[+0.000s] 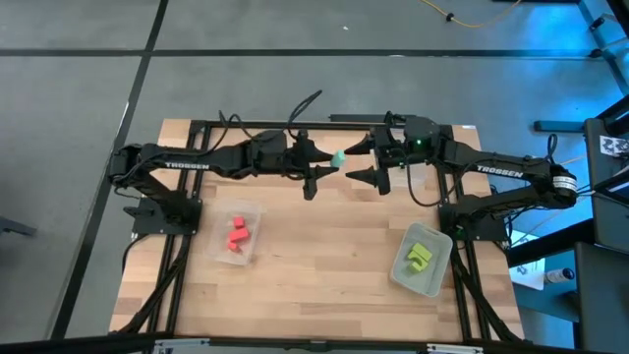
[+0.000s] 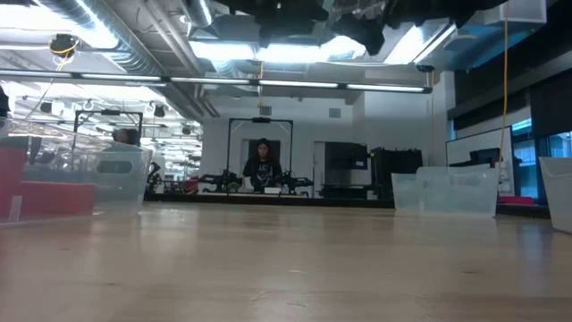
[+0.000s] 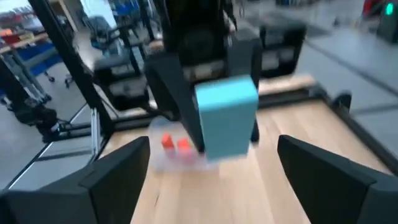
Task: Sort & place blocks by color
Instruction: Put the light blue block into the top transparent bin
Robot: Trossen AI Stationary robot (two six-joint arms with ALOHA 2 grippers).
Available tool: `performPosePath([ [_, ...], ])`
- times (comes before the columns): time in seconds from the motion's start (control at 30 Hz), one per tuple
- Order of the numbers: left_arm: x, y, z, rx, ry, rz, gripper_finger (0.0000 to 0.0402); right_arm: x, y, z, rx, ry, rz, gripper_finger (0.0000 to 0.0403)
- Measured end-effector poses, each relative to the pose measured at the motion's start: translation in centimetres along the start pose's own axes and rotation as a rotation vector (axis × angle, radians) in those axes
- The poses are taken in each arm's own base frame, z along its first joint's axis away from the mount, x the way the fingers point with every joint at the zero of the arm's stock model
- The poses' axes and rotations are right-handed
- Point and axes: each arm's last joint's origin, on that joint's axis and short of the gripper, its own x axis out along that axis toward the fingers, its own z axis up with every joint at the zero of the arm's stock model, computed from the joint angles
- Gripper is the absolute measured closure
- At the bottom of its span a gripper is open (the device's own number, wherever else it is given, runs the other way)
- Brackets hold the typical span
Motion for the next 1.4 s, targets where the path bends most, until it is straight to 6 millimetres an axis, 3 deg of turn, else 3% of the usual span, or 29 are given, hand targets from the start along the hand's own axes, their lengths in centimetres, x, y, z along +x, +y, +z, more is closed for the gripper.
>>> performPosePath([
  [0.2, 0.5, -0.6, -0.1, -0.033, -0.034, -0.010, 0.0284, -0.1, 0.2, 1.3, -0.076, -0.123, 0.015, 0.0044],
  [0.33, 1.0, -0.7, 0.5, -0.052, -0.127, -0.022, 0.0284, -0.1, 0.2, 1.3, -0.079, -0.125, 0.016, 0.0044],
  [1.4, 1.4, -0.1, 0.8, -0.081, -0.189, -0.092, 0.0284, 0.5, 0.2, 1.6, -0.021, -0.169, 0.079, 0.0044],
])
